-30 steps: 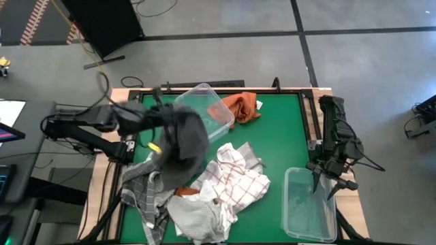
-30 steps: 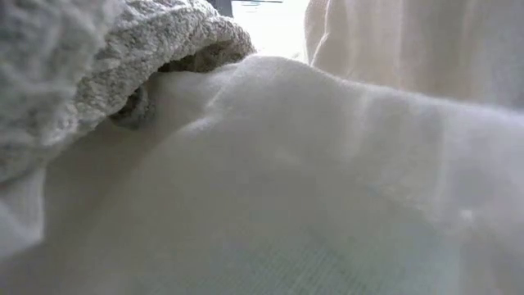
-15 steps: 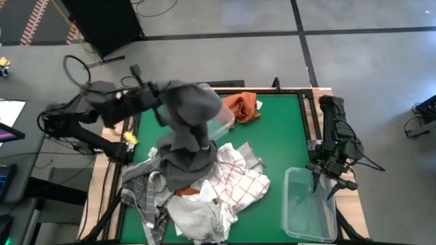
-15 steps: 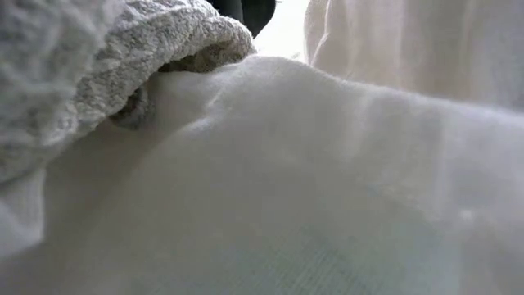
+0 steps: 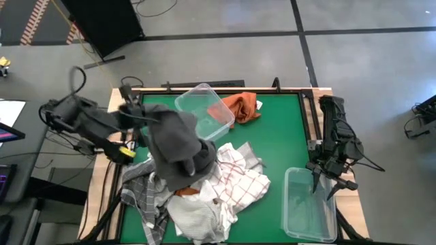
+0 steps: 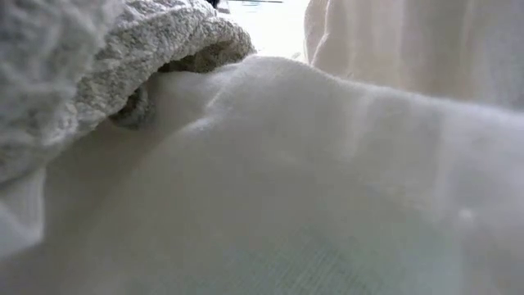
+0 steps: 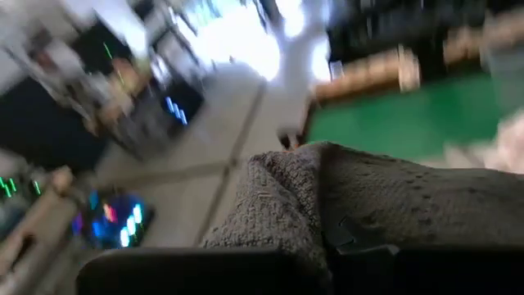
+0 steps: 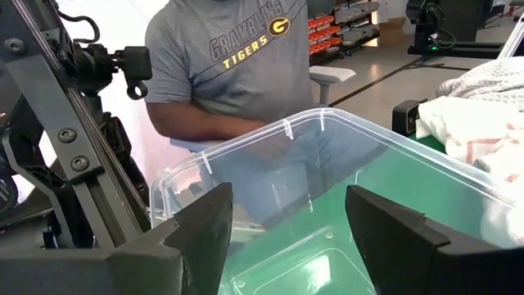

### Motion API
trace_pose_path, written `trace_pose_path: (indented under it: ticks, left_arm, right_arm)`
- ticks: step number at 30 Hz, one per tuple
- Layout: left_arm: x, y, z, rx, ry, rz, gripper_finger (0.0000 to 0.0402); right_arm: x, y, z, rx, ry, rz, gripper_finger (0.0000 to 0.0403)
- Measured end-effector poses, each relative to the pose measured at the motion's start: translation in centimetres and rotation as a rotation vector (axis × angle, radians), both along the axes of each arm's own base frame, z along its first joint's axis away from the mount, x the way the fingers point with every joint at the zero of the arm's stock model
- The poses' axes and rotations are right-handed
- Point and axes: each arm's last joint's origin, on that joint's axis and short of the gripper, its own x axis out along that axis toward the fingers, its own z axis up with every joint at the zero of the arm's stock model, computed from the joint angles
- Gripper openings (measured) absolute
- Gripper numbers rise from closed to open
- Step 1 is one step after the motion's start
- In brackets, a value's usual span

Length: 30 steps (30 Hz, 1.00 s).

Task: Sort towels by color in basket
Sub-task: Put the gray towel into the top transparent bin

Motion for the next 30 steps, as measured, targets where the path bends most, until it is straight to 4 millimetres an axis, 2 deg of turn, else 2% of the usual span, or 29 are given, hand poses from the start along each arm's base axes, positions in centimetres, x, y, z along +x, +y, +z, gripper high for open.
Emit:
trace_pose_path:
  ticks: [4,14,20,24,30]
  left_arm:
    - [1.0,-0.6,-3.4,-0.088,0.158,0.052,0.0001]
    - [5.6,-2.7,-13.5,-0.177,0.437,0.056,0.0007]
    - [6.4,-2.8,-19.3,-0.296,0.506,0.046,0.0032]
    - [6.5,-3.0,-21.6,-0.371,0.523,0.007,0.0077]
    - [6.6,-3.1,-23.3,-0.501,0.546,-0.023,0.0198]
  right_arm:
    - [0.0,0.0,0.0,0.000,0.000,0.000,0.0264]
    - [0.0,0.0,0.0,0.000,0.000,0.000,0.0264]
    - [0.0,0.0,0.0,-0.001,0.000,0.000,0.0264]
    - [0.0,0.0,0.0,-0.001,0.000,0.000,0.0264]
    - [0.0,0.0,0.0,-0.001,0.000,0.000,0.0264]
